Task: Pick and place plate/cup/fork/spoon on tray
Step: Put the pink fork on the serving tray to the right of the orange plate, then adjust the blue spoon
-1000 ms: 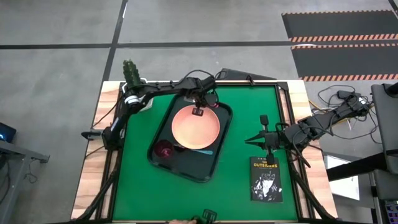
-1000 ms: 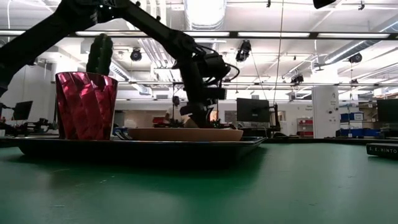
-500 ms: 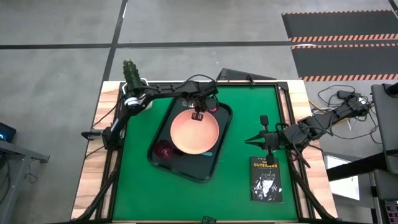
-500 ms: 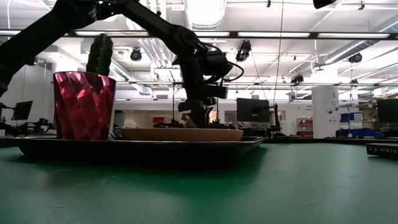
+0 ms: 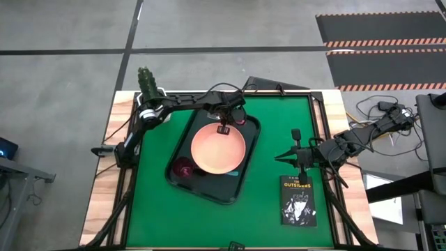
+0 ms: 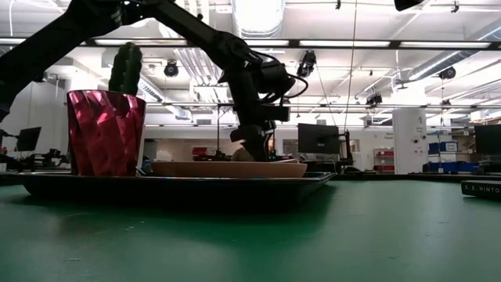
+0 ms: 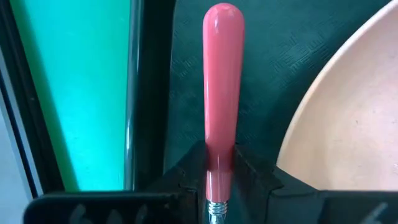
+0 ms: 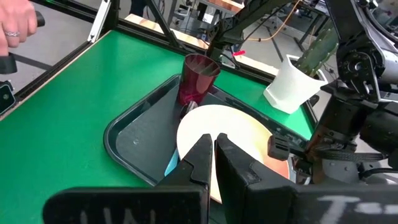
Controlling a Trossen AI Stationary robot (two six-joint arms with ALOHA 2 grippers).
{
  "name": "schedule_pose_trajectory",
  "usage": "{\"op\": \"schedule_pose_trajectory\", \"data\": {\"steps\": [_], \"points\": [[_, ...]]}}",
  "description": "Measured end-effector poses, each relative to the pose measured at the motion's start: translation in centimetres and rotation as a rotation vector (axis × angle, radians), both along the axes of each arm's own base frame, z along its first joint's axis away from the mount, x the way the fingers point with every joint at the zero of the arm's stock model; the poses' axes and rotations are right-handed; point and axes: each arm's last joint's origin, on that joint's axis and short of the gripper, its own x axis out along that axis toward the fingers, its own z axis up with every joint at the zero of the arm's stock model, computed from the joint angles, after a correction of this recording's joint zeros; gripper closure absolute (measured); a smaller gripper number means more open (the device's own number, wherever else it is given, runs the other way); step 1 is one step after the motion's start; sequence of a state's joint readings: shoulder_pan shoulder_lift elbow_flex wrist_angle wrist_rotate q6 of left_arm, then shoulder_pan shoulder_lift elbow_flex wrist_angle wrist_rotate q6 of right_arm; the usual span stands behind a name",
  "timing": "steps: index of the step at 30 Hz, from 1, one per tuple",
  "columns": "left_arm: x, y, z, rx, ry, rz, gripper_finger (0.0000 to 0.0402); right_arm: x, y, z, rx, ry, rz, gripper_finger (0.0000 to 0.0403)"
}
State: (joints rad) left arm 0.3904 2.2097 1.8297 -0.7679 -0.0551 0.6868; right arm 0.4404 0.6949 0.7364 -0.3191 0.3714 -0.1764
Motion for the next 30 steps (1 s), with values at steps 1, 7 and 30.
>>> {"op": "schedule_pose_trajectory", "data": {"steps": [1,7,30], "points": [[0.0,0.0,0.0,0.0,0.0,0.001,0.0354,0.0,0.0,0.0,0.0,0.0,0.0,0.0394],[0.0,0.0,0.0,0.005,-0.002,0.003,0.0312,0.0,0.0,0.0,0.0,0.0,0.0,0.0394],[-2.3,-9.2,12.1,-0.067,-0.276,0.07,0.0292,0.0,-0.1,0.0,0.013,0.001,-0.042,0.0394]]}}
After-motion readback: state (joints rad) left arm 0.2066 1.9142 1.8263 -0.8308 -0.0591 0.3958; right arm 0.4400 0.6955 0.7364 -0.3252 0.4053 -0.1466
